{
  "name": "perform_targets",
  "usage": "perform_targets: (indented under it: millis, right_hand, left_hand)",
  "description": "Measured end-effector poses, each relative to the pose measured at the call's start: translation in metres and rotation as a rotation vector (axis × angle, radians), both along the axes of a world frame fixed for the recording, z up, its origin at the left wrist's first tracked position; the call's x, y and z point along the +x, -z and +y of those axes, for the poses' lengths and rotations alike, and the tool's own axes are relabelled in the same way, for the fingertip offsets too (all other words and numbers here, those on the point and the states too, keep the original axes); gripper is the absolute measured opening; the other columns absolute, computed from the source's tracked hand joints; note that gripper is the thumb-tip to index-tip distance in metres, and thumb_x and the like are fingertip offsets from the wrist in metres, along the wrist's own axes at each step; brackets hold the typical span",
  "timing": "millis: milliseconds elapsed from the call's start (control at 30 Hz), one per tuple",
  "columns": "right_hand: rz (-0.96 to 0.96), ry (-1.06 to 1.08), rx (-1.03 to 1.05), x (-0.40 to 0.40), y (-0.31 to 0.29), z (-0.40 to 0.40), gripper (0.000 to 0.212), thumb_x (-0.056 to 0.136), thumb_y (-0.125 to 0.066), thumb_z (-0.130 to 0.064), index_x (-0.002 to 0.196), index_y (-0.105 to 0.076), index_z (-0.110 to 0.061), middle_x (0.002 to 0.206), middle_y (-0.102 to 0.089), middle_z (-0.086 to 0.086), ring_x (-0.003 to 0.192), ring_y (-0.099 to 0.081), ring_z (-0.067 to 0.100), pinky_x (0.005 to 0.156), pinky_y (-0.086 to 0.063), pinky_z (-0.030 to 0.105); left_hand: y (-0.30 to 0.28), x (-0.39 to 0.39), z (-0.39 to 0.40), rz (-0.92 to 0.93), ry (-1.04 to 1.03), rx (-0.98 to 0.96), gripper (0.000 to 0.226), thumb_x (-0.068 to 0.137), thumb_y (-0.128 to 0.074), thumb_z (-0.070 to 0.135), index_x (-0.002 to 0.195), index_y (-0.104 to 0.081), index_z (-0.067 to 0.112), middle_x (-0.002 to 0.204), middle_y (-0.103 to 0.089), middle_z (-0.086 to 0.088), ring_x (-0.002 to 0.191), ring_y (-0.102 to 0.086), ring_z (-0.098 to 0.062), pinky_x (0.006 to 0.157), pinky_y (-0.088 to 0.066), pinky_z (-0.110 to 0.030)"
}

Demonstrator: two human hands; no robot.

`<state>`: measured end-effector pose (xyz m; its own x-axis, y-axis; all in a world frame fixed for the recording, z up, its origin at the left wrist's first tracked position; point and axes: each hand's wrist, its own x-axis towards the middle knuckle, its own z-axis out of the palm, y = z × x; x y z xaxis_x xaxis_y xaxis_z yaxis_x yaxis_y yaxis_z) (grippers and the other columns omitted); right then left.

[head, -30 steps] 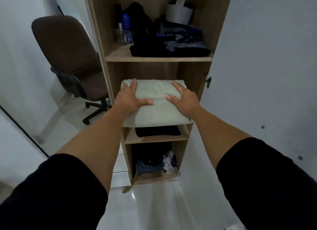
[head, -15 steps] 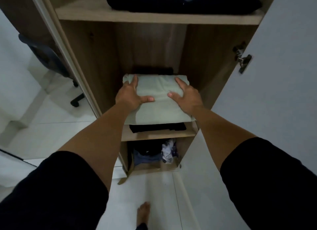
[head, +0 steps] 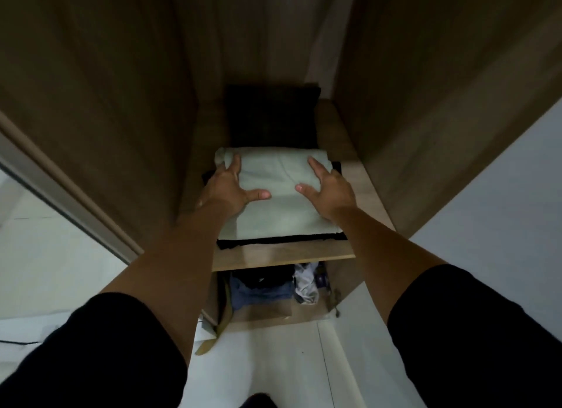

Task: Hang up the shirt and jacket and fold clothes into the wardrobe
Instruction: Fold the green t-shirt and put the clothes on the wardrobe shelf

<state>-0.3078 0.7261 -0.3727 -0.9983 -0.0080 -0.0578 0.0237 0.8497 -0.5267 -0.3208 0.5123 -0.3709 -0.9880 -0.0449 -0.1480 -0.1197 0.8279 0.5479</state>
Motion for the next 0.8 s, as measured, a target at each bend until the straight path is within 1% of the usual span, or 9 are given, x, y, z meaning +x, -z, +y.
perform_targets:
  millis: [133, 233, 300, 367, 467, 533, 600, 733, 800]
  right_hand:
    - [-0.062, 0.001, 0.024, -0.014, 0.025, 0.002, 0.069, 0.09, -0.045, -0.059, 0.149, -0.013, -0.042, 0.151, -0.028, 0.019, 0.135, -0.034, 0.035, 0.105, -0.033, 0.039]
    - [-0.122, 0.004, 0.021, -0.008, 0.019, 0.002, 0.069, 0.091, -0.043, -0.058, 0.149, -0.007, -0.043, 0.154, -0.017, 0.02, 0.138, -0.029, 0.036, 0.107, -0.031, 0.038]
    - [-0.13, 0.031, 0.074, 0.003, 0.007, 0.004, 0.072, 0.091, -0.041, -0.06, 0.149, -0.002, -0.043, 0.154, -0.012, 0.019, 0.137, -0.026, 0.036, 0.109, -0.028, 0.043]
    - [-0.113, 0.052, 0.139, 0.019, -0.017, 0.007, 0.074, 0.091, -0.038, -0.062, 0.149, 0.003, -0.042, 0.153, -0.01, 0.017, 0.137, -0.021, 0.035, 0.108, -0.025, 0.046]
    - [-0.124, 0.052, 0.054, 0.043, -0.065, 0.014, 0.076, 0.091, -0.039, -0.062, 0.147, 0.009, -0.044, 0.157, 0.001, 0.015, 0.144, -0.009, 0.033, 0.113, -0.02, 0.05]
    - [-0.095, 0.053, -0.013, 0.06, -0.097, 0.018, 0.078, 0.09, -0.04, -0.063, 0.146, 0.01, -0.044, 0.158, 0.001, 0.01, 0.144, -0.015, 0.032, 0.113, -0.024, 0.052]
    - [-0.054, 0.049, -0.056, 0.081, -0.131, 0.019, 0.079, 0.089, -0.04, -0.064, 0.147, 0.009, -0.043, 0.158, -0.002, 0.007, 0.143, -0.021, 0.031, 0.113, -0.027, 0.052]
    - [-0.008, 0.03, -0.066, 0.131, -0.196, 0.019, 0.077, 0.092, -0.041, -0.059, 0.15, 0.004, -0.035, 0.158, -0.006, 0.006, 0.144, -0.02, 0.026, 0.115, -0.025, 0.043]
    - [0.017, 0.02, -0.059, 0.154, -0.225, 0.021, 0.077, 0.092, -0.04, -0.059, 0.15, 0.004, -0.034, 0.159, -0.007, 0.006, 0.143, -0.021, 0.026, 0.115, -0.025, 0.042]
  left_hand:
    - [0.03, -0.006, 0.0, -0.042, -0.028, 0.071, 0.118, 0.062, -0.07, 0.067, 0.151, -0.002, 0.031, 0.156, -0.014, -0.011, 0.139, -0.027, -0.029, 0.111, -0.031, -0.036]
    - [0.025, 0.001, -0.001, -0.075, -0.028, 0.058, 0.108, 0.069, -0.064, 0.068, 0.149, 0.002, 0.036, 0.158, -0.002, -0.011, 0.142, -0.019, -0.031, 0.114, -0.025, -0.041]
    - [0.012, 0.011, -0.002, -0.095, -0.027, 0.034, 0.103, 0.074, -0.059, 0.066, 0.149, 0.004, 0.036, 0.157, 0.006, -0.009, 0.143, -0.014, -0.034, 0.115, -0.022, -0.045]
    - [-0.007, 0.026, -0.005, -0.104, -0.035, 0.039, 0.103, 0.075, -0.061, 0.063, 0.15, 0.005, 0.034, 0.156, 0.013, -0.006, 0.143, -0.013, -0.035, 0.115, -0.022, -0.046]
    - [-0.05, 0.054, -0.006, -0.088, -0.064, 0.09, 0.108, 0.076, -0.066, 0.056, 0.149, 0.009, 0.032, 0.157, 0.015, -0.002, 0.145, -0.008, -0.03, 0.116, -0.02, -0.044]
    - [-0.085, 0.076, -0.004, -0.049, -0.072, 0.116, 0.11, 0.076, -0.068, 0.053, 0.149, 0.011, 0.029, 0.158, 0.013, 0.0, 0.146, -0.003, -0.025, 0.117, -0.015, -0.042]
    - [-0.12, 0.101, -0.001, -0.02, -0.085, 0.155, 0.113, 0.076, -0.07, 0.049, 0.15, 0.012, 0.025, 0.159, 0.01, 0.002, 0.146, -0.003, -0.022, 0.116, -0.013, -0.038]
    - [-0.185, 0.152, 0.003, 0.052, -0.074, 0.19, 0.116, 0.075, -0.072, 0.046, 0.15, 0.012, 0.018, 0.16, 0.005, 0.001, 0.146, -0.006, -0.019, 0.115, -0.012, -0.03]
    - [-0.216, 0.177, 0.003, 0.092, -0.055, 0.174, 0.114, 0.076, -0.071, 0.045, 0.15, 0.012, 0.017, 0.16, 0.005, 0.0, 0.146, -0.007, -0.02, 0.115, -0.012, -0.03]
